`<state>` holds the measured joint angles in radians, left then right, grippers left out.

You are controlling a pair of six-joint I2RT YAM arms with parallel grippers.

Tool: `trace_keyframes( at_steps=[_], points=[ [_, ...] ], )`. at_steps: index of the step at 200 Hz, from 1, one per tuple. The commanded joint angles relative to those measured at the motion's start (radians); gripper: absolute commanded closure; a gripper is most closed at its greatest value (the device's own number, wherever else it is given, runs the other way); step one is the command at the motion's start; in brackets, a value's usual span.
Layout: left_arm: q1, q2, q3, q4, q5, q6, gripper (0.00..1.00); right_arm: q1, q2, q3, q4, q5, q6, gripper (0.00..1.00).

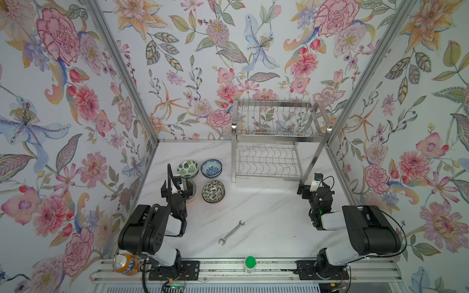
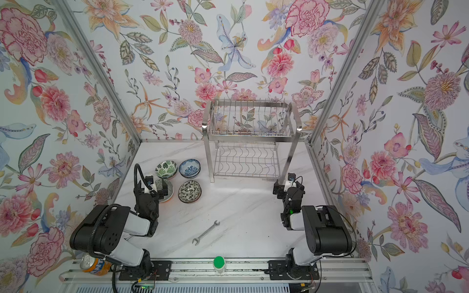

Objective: Load bowls into a dish rack
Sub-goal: Pick up the bowl.

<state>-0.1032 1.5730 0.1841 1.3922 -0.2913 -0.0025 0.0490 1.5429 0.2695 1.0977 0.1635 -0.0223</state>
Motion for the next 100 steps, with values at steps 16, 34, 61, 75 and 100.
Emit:
trace_keyframes(
  at_steps=[16, 34, 61, 75, 100],
  points=[
    [0.002, 0.008, 0.029, 0.015, 0.032, 0.004, 0.01, -0.006, 0.006, 0.018, 0.022, -0.014, -0.001, 0.01],
    [0.008, 0.005, 0.031, 0.006, 0.044, 0.001, 0.01, -0.009, 0.007, 0.022, 0.015, -0.023, 0.001, 0.01],
    [0.018, 0.005, 0.037, -0.010, 0.064, -0.005, 0.01, -0.019, 0.006, 0.024, 0.010, -0.039, 0.004, 0.01],
    [0.027, 0.005, 0.041, -0.017, 0.078, -0.010, 0.01, -0.019, 0.006, 0.026, 0.007, -0.042, 0.006, 0.01],
    [0.028, 0.004, 0.040, -0.018, 0.078, -0.010, 0.01, -0.020, 0.006, 0.027, 0.007, -0.042, 0.007, 0.01]
  ],
)
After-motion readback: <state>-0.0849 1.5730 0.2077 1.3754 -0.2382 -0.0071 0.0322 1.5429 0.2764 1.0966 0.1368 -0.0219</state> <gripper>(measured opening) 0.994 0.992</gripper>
